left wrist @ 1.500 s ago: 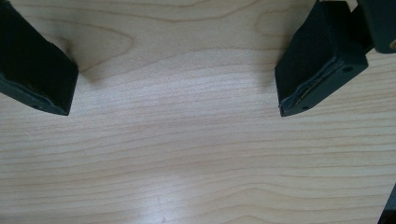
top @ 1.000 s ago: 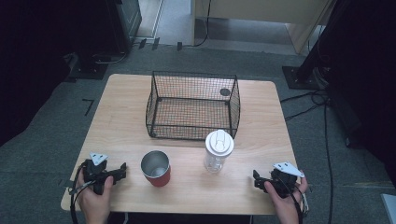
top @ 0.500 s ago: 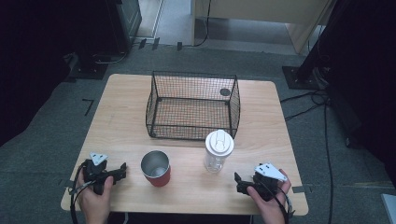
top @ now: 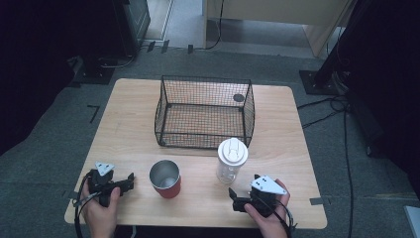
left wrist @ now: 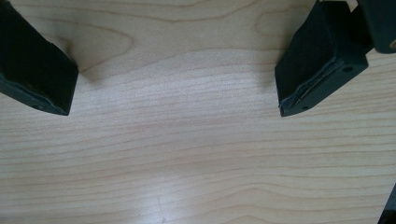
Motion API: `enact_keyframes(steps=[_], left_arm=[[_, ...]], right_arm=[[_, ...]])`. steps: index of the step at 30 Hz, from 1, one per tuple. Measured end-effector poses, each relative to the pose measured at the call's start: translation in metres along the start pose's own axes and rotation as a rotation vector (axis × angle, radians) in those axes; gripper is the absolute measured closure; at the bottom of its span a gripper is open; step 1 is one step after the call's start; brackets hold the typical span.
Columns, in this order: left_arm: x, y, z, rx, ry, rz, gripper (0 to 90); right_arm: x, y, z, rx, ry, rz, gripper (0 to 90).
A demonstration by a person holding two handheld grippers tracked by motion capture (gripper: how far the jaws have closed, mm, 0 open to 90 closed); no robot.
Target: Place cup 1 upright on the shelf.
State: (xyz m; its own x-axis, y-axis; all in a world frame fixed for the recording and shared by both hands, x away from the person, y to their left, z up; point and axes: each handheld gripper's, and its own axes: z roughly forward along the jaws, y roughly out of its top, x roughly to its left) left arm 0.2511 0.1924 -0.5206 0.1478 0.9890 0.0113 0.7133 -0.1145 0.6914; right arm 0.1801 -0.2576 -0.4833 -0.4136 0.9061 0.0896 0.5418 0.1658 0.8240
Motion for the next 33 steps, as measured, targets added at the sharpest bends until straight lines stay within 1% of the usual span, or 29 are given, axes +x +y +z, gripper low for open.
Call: enact_keyframes(steps=[5, 8, 9, 10, 14, 22, 23, 24, 33], left_arm=[[0.000, 0.000, 0.000, 0.000, 0.000, -0.001, 0.0], [0.000, 0.000, 0.000, -0.001, 0.000, -0.001, 0.0], [0.000, 0.000, 0.000, -0.001, 0.000, -0.001, 0.0], [0.000, 0.000, 0.000, -0.001, 0.000, -0.001, 0.0], [0.000, 0.000, 0.000, 0.001, 0.000, 0.000, 0.0], [0.000, 0.000, 0.000, -0.001, 0.000, 0.000, 0.0], [0.000, 0.000, 0.000, -0.001, 0.000, 0.000, 0.0], [0.000, 0.000, 0.000, 0.000, 0.000, 0.000, 0.0], [0.000, 0.000, 0.000, -0.001, 0.000, 0.000, 0.0]], right_arm=[[0.015, 0.006, 0.003, -0.009, 0.030, -0.032, 0.1], [0.022, 0.009, 0.004, -0.013, 0.050, -0.042, 0.1], [0.022, 0.009, 0.004, -0.013, 0.050, -0.042, 0.1], [0.027, 0.011, 0.005, -0.014, 0.058, -0.044, 0.2], [0.036, 0.017, 0.007, -0.026, 0.076, -0.055, 0.1], [0.052, 0.026, 0.012, -0.041, 0.102, -0.065, 0.3], [0.052, 0.026, 0.012, -0.041, 0.102, -0.065, 0.3], [0.056, 0.027, 0.014, -0.042, 0.108, -0.070, 0.3], [0.075, 0.037, 0.019, -0.056, 0.149, -0.092, 0.3]])
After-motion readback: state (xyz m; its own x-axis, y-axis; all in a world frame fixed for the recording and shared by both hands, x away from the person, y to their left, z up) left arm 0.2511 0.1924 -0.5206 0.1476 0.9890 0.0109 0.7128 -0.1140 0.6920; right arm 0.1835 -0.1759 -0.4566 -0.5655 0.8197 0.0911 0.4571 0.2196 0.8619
